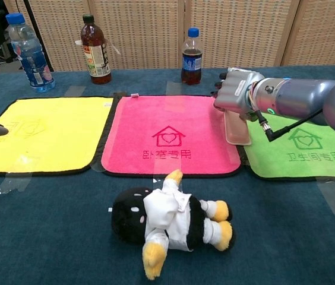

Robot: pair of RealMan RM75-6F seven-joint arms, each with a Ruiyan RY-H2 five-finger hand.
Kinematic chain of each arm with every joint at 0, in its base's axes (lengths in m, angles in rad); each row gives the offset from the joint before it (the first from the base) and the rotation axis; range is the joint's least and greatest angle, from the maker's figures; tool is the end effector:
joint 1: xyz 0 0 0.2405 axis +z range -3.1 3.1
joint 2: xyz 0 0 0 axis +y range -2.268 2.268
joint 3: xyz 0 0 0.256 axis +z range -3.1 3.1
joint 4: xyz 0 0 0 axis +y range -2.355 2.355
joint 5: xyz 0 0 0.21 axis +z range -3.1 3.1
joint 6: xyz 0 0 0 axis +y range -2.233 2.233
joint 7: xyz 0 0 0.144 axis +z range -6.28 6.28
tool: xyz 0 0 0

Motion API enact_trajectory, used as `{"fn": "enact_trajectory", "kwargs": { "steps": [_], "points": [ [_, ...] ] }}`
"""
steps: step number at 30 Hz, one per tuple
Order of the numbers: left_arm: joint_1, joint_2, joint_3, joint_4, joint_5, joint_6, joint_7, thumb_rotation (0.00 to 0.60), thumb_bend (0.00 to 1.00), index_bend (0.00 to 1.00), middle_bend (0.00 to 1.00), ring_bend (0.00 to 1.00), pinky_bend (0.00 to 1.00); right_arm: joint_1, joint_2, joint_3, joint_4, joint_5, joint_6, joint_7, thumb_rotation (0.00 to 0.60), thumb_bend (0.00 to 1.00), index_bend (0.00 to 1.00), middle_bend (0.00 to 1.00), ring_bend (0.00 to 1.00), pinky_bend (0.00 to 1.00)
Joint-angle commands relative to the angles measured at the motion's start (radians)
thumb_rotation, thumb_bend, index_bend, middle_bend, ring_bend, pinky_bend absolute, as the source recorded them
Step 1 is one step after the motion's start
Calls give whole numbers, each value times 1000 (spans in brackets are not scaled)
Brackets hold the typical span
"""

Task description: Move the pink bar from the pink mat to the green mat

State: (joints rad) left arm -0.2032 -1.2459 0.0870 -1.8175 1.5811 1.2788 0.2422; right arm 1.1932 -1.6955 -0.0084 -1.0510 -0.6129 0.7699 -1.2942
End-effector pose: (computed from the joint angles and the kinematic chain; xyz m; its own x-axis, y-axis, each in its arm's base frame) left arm -0.2355 0.1672 0.0609 0.3720 0.2903 0.8817 0.9161 -0.2679 -0.2983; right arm -0.1142 -0.4391 -0.0495 0.9971 0.0745 0.0167 0.0184 -0.4468 0.8945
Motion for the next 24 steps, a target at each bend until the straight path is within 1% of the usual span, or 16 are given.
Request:
{"fn": "enact_trajectory", "kwargs": {
  "steps": [1, 11, 24],
  "points": [
    [0, 0, 0, 0, 0, 1, 1, 600, 177, 35, 0, 0, 22, -6, 7, -8, 0, 22, 12, -13, 600, 569, 237, 125, 0, 9],
    [-1, 0, 1, -2, 1, 1, -1, 600, 177, 35, 0, 0, 21, -26, 36, -28, -4, 79, 35, -37, 600, 569, 237, 125, 0, 9],
    [0, 5, 0, -7, 4, 8, -8, 600, 177, 35, 0, 0, 21, -68, 82, -68, -62, 136, 61, -51, 600, 569, 237, 125, 0, 9]
  ]
}}
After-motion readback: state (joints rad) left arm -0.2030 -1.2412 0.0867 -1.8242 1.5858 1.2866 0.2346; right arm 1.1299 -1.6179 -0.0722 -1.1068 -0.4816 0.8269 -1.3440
